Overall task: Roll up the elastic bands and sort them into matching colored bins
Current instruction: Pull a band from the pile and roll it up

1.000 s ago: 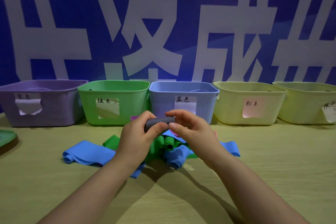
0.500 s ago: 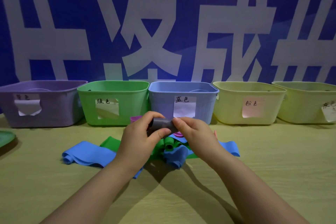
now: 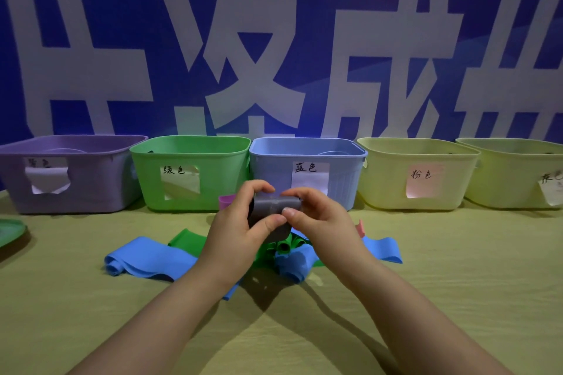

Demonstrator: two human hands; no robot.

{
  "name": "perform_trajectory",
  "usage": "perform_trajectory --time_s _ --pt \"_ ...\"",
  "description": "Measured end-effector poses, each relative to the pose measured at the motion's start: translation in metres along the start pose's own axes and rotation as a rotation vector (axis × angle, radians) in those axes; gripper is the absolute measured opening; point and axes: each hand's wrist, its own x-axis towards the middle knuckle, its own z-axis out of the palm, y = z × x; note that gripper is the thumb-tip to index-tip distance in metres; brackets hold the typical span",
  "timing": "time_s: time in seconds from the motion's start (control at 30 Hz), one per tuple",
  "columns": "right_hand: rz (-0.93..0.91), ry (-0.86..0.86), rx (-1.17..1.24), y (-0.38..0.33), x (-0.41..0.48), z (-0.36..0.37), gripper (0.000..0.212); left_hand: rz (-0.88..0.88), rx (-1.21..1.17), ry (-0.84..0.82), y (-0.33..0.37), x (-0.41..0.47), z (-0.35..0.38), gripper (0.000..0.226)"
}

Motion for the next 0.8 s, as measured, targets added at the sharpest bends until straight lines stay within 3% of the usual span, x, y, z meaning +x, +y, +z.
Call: perform_trajectory --time_s 0.17,0.4,0.57,0.8 --pt "0.014 0.058 0.159 -0.0086 0.0005 -0.0044 0.034 0.003 -0.041 -0.006 0.0008 0.0003 0.0013 0.044" --pt "0.03 0.08 0.221 -0.008 0.0005 -0.0062 0.015 -0.004 -0.013 -0.013 0.0029 0.0008 -0.0013 0.041" --pt "0.066 0.151 0.408 -0.0079 0.0039 -0.0066 0.029 -0.008 -0.01 -0.087 0.0084 -0.0029 0.0035 0.072" --pt "0.107 0.124 0.509 -0.0064 0.0018 -0.0014 0.021 -0.031 -0.011 -0.052 0.0087 -0.0036 0.0038 0.089"
